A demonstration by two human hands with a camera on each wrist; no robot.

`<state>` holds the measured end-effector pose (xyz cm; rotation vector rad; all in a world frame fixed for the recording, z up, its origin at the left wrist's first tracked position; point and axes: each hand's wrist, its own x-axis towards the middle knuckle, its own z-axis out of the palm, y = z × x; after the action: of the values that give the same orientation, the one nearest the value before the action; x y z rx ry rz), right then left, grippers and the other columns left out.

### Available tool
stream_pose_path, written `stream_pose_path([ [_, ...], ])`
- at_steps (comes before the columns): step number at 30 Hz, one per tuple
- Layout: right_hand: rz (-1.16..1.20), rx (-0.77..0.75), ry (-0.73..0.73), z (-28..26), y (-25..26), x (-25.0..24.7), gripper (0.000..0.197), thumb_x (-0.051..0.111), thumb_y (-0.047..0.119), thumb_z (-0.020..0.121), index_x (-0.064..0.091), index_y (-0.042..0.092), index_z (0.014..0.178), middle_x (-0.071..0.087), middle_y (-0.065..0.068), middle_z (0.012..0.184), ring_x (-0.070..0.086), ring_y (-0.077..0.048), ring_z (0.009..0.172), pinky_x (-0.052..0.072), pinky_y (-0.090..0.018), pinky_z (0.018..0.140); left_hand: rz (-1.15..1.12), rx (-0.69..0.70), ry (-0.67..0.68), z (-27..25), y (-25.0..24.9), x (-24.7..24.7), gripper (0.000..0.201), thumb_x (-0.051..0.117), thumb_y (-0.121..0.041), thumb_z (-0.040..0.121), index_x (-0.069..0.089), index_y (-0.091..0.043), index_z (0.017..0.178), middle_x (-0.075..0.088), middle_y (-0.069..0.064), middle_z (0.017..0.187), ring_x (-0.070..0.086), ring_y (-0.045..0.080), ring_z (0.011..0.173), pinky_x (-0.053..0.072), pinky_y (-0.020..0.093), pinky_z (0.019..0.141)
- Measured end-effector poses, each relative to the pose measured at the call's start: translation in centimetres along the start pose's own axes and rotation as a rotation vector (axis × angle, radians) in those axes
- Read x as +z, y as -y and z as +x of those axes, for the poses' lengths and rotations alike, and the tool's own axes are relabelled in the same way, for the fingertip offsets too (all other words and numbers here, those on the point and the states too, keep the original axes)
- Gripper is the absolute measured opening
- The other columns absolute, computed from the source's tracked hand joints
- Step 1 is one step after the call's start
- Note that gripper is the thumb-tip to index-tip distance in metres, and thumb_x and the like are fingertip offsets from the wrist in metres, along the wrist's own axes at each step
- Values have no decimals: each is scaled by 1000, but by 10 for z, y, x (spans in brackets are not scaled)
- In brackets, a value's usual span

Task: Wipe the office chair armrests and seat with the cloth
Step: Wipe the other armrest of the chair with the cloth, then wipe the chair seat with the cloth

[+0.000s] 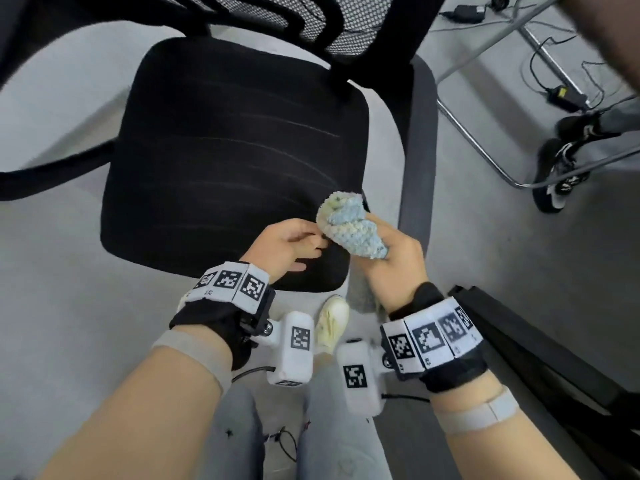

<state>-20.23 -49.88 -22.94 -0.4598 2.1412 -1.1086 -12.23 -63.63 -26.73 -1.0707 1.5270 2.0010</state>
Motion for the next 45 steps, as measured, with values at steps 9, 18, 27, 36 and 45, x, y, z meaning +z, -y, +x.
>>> stream_pose_path([
  [9,-37,332,63,46,43,126,10,54,20,86,61,27,85,64,4,85,59,-20,89,48,-29,74,198,296,-552,-41,-22,-194,25,53,-5,84,61,-17,104,64,2,105,59,2,85,47,10,74],
  [18,-44,419,57,73,63,202,11,55,20,85,62,12,90,66,-13,92,60,-29,91,48,-44,86,615,191,-941,-33,-42,-297,70,57,-16,78,27,-15,141,32,12,147,32,29,135,25,40,113],
  [27,-158,474,17,70,25,176,20,53,22,87,61,13,104,61,-7,93,55,-27,92,42,-35,81,694,-48,-1165,-38,-5,-269,90,44,12,71,15,-32,145,33,17,140,37,38,120,29,47,102],
  [36,-464,590,195,50,-5,170,35,55,28,86,56,13,117,63,-20,115,56,-39,107,47,-41,92,473,-92,-1200,-83,57,-215,97,42,17,66,12,-31,145,34,12,136,35,33,118,27,49,100],
  [45,-518,582,278,41,-22,172,36,48,33,89,51,15,120,60,-18,118,55,-36,108,41,-35,85,438,-88,-1253,-100,78,-210,98,43,17,65,14,-30,145,32,13,138,34,32,123,21,45,107],
])
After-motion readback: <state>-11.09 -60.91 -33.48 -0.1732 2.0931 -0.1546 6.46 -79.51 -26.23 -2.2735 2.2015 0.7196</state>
